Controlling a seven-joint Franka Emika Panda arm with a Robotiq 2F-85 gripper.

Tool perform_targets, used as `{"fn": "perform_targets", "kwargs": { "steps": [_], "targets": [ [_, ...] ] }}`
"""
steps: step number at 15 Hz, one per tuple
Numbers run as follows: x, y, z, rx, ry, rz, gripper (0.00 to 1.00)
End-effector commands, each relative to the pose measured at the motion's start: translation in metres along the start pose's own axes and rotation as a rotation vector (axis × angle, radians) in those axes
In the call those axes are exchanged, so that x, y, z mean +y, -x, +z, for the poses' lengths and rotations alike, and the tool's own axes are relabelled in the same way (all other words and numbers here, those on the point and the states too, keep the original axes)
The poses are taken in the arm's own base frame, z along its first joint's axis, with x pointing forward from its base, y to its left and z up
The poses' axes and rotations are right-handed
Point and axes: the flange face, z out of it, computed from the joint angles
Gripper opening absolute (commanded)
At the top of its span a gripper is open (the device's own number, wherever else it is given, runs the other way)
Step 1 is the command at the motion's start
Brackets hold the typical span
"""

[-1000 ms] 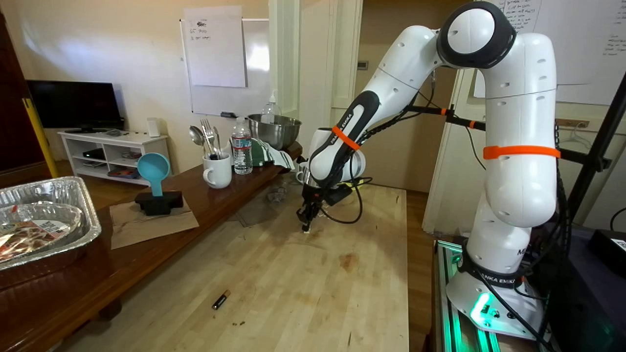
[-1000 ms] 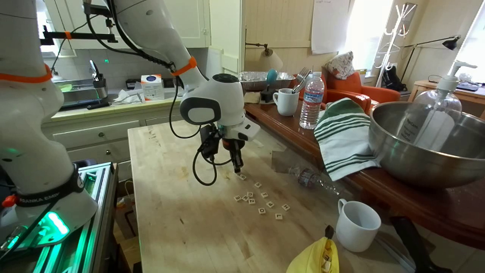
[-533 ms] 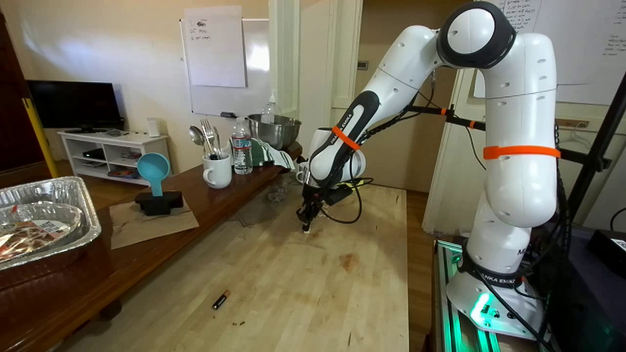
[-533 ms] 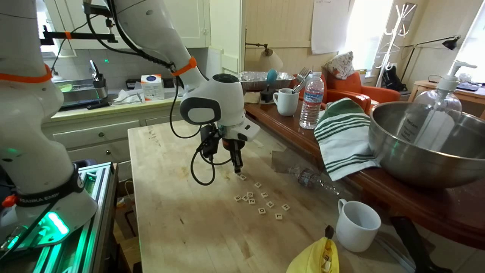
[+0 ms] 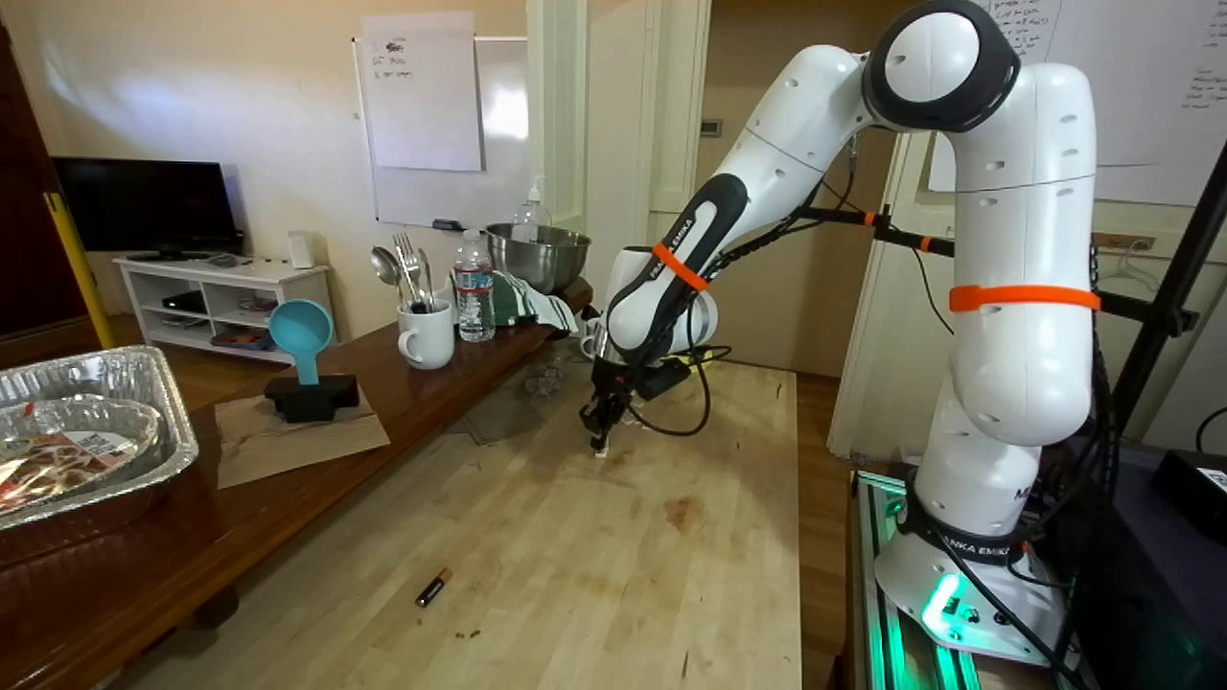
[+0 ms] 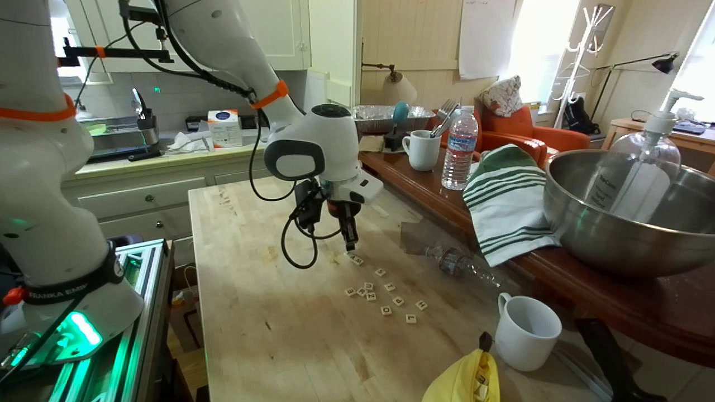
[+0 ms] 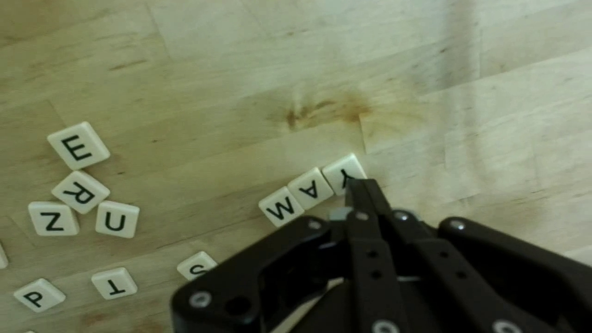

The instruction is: Rearrange the small objects on the table

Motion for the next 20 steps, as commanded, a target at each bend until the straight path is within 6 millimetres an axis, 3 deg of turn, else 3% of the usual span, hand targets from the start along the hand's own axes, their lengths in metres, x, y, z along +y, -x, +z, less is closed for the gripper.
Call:
{"fn": "perform_targets", "kwargs": {
  "steps": [1, 5, 14, 20],
  "targets": [
    [-0.006, 0.006, -0.013, 0.001, -0.01, -0.005, 0.0],
    [-0.003, 0.002, -0.021, 0.02, -0.002, -0.019, 0.0],
    [0.048, -0.019, -0.023, 0.054, 0.041, 0.013, 0.0],
    [0.071, -0.037, -0.01, 0.073, 0.069, 0.016, 0.0]
  ]
}}
